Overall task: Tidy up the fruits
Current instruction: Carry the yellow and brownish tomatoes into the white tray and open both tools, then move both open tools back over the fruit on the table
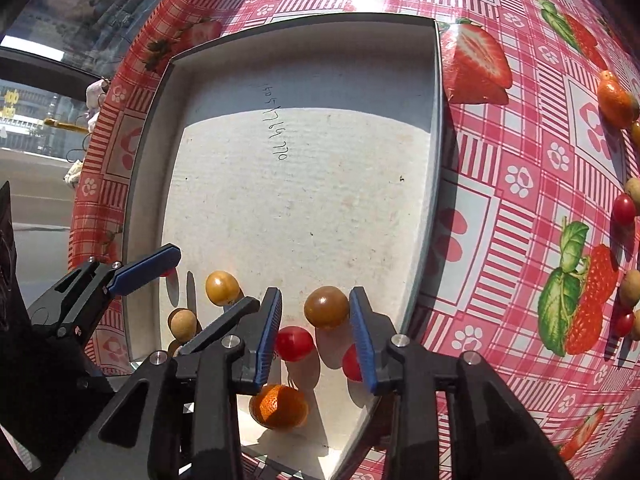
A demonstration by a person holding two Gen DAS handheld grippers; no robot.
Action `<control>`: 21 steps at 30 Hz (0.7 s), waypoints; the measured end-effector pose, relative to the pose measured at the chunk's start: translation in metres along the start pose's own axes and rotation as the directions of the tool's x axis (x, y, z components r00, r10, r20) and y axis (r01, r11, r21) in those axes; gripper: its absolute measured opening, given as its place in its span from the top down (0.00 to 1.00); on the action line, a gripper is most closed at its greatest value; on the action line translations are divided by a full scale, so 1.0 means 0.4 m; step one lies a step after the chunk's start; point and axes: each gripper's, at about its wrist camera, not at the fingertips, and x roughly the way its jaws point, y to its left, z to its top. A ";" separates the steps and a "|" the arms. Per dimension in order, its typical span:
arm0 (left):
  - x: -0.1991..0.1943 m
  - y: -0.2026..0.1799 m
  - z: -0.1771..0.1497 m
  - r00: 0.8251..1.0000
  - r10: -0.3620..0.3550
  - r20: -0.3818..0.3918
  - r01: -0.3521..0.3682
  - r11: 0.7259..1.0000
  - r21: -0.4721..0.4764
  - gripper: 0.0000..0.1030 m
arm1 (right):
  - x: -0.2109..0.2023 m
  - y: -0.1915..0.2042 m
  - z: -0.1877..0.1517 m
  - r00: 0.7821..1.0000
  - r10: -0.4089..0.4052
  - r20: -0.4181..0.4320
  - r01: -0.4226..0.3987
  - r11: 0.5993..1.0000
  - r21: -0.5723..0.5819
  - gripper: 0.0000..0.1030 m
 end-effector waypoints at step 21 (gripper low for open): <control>-0.121 -0.086 0.023 0.998 -0.014 0.060 0.009 0.997 0.079 0.30 | -0.174 -0.053 -0.063 0.990 0.025 0.136 -0.037 0.996 0.084 0.15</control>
